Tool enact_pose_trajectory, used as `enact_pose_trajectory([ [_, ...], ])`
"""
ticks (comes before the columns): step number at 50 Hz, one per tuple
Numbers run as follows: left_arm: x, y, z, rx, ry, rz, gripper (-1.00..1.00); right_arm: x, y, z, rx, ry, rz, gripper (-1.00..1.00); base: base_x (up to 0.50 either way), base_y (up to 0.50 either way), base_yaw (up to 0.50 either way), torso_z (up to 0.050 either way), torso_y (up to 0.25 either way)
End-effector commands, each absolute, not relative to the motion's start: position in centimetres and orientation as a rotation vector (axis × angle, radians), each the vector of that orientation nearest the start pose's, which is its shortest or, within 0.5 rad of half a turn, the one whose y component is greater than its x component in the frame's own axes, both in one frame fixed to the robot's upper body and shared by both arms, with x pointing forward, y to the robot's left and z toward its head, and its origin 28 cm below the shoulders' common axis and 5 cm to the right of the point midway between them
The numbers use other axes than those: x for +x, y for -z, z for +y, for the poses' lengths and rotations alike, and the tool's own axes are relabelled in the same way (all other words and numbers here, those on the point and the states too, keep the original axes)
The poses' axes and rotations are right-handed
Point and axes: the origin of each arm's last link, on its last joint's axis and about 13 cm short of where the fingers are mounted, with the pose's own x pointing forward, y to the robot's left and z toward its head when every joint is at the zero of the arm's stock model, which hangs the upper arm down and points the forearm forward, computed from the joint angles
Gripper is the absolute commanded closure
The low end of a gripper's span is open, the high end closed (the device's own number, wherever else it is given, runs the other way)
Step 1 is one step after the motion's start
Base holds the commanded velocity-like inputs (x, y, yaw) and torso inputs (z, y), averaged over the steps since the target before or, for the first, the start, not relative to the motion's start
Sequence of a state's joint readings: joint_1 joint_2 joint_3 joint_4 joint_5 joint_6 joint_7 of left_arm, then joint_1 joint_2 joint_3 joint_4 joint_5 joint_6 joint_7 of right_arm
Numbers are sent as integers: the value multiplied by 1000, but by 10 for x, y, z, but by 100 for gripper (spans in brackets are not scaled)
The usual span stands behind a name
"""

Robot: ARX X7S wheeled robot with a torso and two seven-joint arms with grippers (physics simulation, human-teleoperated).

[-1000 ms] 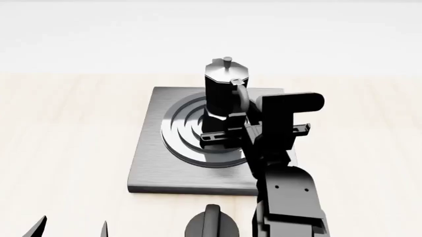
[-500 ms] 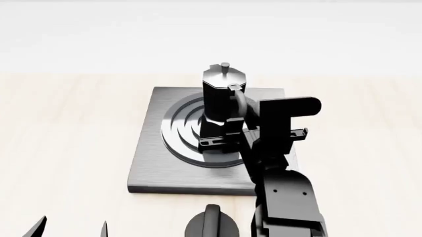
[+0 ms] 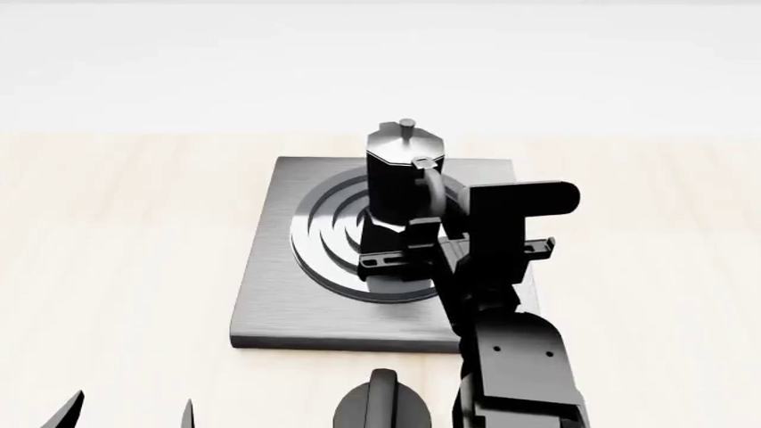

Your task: Put the moka pot on the stove.

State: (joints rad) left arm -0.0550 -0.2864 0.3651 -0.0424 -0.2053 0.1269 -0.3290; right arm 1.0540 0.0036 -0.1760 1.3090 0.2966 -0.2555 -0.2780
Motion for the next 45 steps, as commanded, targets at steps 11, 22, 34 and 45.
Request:
enact_pose_trajectory([
  [11, 212, -13, 206, 51, 23, -89, -100, 400, -90, -89, 136, -301, -1, 100, 0, 0, 0, 0, 0],
  [22, 212, -13, 206, 52, 26, -89, -100, 395, -79, -88, 133, -330, 26, 100, 0, 0, 0, 0, 0],
  [34, 212, -13, 206, 50, 26, -89, -100, 390, -70, -87, 125, -359, 35, -100, 0, 0, 0, 0, 0],
  [45, 212, -13, 206, 50, 26, -91, -100, 387, -65, -88, 97, -374, 26, -100, 0, 0, 0, 0, 0],
])
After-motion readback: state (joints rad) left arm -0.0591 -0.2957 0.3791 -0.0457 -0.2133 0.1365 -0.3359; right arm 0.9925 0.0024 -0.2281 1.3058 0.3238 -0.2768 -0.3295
